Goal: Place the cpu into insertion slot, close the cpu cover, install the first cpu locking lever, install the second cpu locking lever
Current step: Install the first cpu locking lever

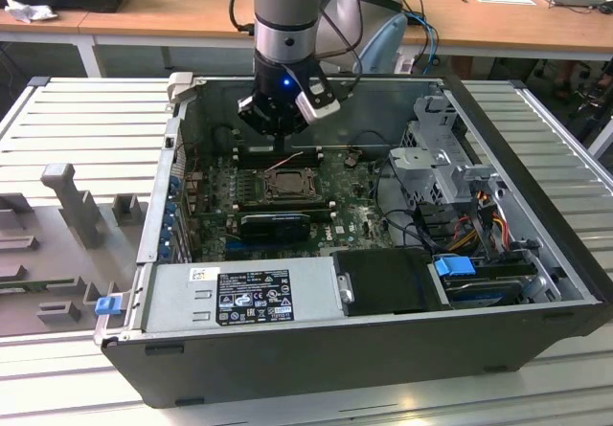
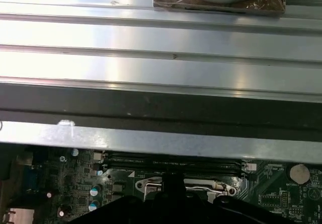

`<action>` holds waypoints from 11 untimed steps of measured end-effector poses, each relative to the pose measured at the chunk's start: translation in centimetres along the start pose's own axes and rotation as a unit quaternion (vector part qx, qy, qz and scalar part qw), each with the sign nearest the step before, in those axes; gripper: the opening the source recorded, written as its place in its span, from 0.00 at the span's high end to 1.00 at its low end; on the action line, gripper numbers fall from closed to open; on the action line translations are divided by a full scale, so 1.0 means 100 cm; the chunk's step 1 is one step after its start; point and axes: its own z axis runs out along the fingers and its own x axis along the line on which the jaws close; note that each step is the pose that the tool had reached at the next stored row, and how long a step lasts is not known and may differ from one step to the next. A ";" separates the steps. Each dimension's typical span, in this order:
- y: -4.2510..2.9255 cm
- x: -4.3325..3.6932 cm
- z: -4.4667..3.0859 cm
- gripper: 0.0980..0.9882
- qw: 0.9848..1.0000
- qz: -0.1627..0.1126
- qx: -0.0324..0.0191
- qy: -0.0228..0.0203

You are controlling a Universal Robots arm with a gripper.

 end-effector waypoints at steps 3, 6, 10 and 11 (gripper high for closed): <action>-0.0003 -0.0010 0.0023 0.99 1.000 0.000 -0.001 0.000; -0.0006 -0.0011 0.0031 0.99 1.000 -0.001 -0.001 -0.006; -0.0013 -0.0038 0.0074 0.99 1.000 -0.001 -0.005 -0.009; -0.0015 -0.0061 0.0087 0.99 1.000 -0.001 -0.007 -0.009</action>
